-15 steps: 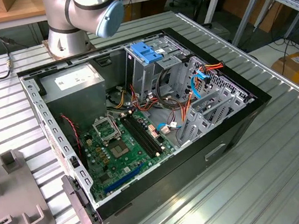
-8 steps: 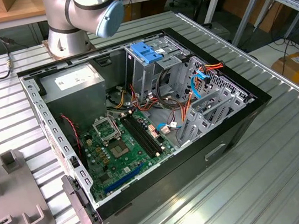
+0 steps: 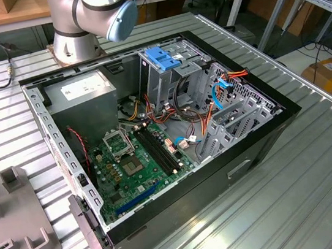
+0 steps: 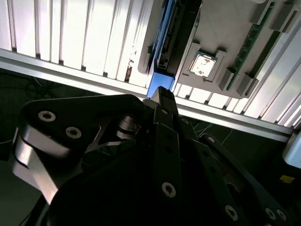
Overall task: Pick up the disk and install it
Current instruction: 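Pick up the disk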
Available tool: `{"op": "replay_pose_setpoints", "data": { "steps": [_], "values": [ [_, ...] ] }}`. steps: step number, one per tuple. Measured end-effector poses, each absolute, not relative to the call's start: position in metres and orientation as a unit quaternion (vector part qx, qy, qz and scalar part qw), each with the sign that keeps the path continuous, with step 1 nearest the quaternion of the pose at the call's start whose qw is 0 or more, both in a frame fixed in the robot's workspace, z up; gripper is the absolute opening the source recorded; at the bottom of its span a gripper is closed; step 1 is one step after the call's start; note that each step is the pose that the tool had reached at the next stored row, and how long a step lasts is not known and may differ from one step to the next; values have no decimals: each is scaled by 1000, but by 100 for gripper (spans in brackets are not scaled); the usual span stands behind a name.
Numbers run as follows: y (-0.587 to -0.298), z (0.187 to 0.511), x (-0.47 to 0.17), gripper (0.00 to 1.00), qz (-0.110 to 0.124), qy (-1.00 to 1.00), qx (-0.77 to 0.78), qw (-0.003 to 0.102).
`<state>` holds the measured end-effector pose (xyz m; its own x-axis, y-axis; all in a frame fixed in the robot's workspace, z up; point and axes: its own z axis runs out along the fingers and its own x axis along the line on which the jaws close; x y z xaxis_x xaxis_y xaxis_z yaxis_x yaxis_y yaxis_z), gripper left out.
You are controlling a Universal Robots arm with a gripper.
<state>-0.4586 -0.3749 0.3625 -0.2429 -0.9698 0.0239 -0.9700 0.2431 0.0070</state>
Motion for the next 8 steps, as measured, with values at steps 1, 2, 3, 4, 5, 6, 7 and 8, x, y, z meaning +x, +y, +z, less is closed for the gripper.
{"op": "replay_pose_setpoints", "data": {
  "steps": [1,2,3,4,5,6,7,8],
  "values": [
    [-375,363,-459,11,4,-788,615,12],
    [-375,363,-459,11,4,-788,615,13],
    [-375,363,-459,11,4,-788,615,13],
    [-375,363,-459,11,4,-788,615,13],
    [-375,363,-459,11,3,-788,615,13],
    [-375,363,-459,11,3,-788,615,13],
    [-375,363,-459,11,3,-788,615,13],
    [-375,363,-459,11,3,-788,616,13]
  ]
}}
